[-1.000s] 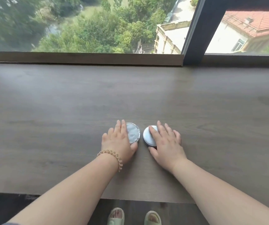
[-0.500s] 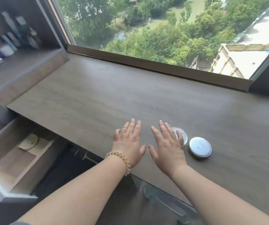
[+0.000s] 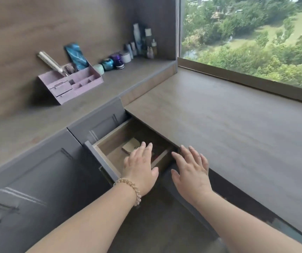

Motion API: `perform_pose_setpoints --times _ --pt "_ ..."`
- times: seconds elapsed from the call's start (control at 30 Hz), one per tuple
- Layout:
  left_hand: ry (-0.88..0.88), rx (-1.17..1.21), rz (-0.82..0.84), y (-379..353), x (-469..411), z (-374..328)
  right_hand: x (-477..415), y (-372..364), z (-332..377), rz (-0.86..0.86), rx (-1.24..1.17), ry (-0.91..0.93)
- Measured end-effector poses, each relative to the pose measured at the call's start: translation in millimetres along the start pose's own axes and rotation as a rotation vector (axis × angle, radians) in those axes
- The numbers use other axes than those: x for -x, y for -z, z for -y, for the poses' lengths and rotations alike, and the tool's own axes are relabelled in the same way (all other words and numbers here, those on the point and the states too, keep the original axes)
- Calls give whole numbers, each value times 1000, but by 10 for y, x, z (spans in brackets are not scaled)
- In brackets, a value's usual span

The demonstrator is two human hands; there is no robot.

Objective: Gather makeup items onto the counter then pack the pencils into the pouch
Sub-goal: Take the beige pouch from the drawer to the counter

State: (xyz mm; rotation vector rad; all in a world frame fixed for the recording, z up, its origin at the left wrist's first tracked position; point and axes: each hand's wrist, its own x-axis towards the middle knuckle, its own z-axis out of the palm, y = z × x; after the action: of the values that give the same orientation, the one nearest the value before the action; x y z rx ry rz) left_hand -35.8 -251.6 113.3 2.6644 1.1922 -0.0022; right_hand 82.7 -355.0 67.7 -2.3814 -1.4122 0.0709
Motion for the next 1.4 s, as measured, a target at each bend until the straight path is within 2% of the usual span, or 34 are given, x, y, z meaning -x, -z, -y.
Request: perform_pose_setpoints --times 0.1,0.23,0.53,0.73,0.87,1.0,1.17,1.27,1.4 --pt "23 -53 -9 151 -57 784 -228 -380 607 58 -31 -12" --pt "62 -52 46 156 -152 1386 -399 -731 1035 116 -18 -36" --pt "45 -6 166 -198 -811 1670 -1001 -1176 978 189 76 -72" --pt "90 -19 213 -398 -1484 1966 -1761 -1760 970 412 46 -83" --pt "102 6 258 -665 -1922 2081 -2079 -2132 883 470 116 -134" --pt "108 -28 369 -1096 -2210 2144 -2194 -2491 787 565 170 -214" --pt "146 -83 534 -1489 -2513 2242 -2249 -2735 792 590 218 -296" --pt "167 -44 621 -1609 -2592 2305 -2217 -2774 820 495 252 -288" --pt "86 -48 624 -1626 -2600 2407 -2268 -2754 839 409 261 -324"
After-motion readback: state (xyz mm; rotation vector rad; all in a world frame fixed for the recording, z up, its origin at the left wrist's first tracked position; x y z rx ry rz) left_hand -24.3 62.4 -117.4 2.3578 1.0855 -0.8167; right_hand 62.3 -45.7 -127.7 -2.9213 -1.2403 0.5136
